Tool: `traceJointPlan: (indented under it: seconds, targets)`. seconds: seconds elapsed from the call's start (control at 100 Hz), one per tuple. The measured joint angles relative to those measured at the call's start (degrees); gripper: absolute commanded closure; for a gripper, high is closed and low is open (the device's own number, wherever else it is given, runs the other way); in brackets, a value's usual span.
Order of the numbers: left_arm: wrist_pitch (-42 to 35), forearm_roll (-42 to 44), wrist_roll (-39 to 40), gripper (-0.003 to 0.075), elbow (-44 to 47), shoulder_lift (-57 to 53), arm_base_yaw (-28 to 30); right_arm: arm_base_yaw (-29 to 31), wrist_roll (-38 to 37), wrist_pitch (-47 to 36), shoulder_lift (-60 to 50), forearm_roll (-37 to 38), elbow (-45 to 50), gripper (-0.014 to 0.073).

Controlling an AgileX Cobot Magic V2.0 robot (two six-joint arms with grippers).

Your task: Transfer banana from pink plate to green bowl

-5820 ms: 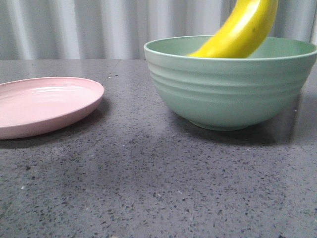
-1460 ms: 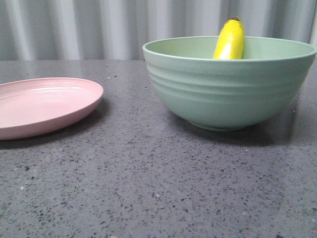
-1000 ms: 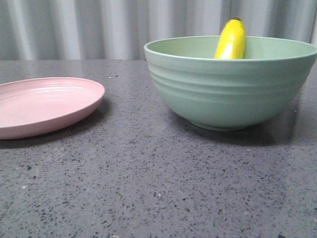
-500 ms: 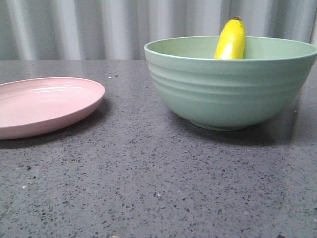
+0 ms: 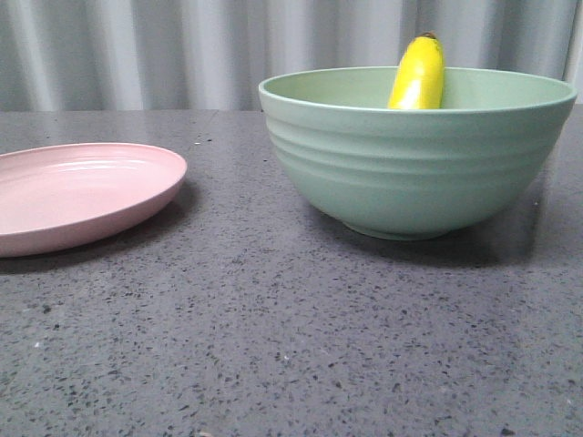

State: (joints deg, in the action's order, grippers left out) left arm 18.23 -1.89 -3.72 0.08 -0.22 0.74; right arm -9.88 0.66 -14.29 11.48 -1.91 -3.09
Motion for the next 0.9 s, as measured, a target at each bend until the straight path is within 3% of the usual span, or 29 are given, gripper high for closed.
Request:
traceJointPlan:
  seconds: [0.08,0.21,0.41,0.67,0.8,0.9]
  targets:
    - [0.0,0.0,0.0,0.0741,0.0,0.0,0.0,2.3,-2.5,-3.4,0.0,0.9,3.6,0.0664]
    - [0.0,0.0,0.0,0.0741,0.0,0.0,0.0,5.7,-6.0,-1.6,-0.6,2.7,3.7,0.0664]
    - [0.0,0.0,0.0,0.0741,0.0,0.0,0.0,9.9,-7.0,7.9,-5.2,3.7,3.7,0.0664]
    - [0.0,0.0,0.0,0.0741,0.0,0.0,0.0,19.8,-7.1,25.0,-11.8,3.8,3.7,0.0664]
    - [0.0,0.0,0.0,0.0741,0.0,0.0,0.0,21.0,-7.1,32.1,-12.1,3.8,3.7,0.0664]
    - [0.0,0.0,0.0,0.0741,0.0,0.0,0.0,21.0,-6.8,32.9,-12.1,3.9,3.7,0.0664]
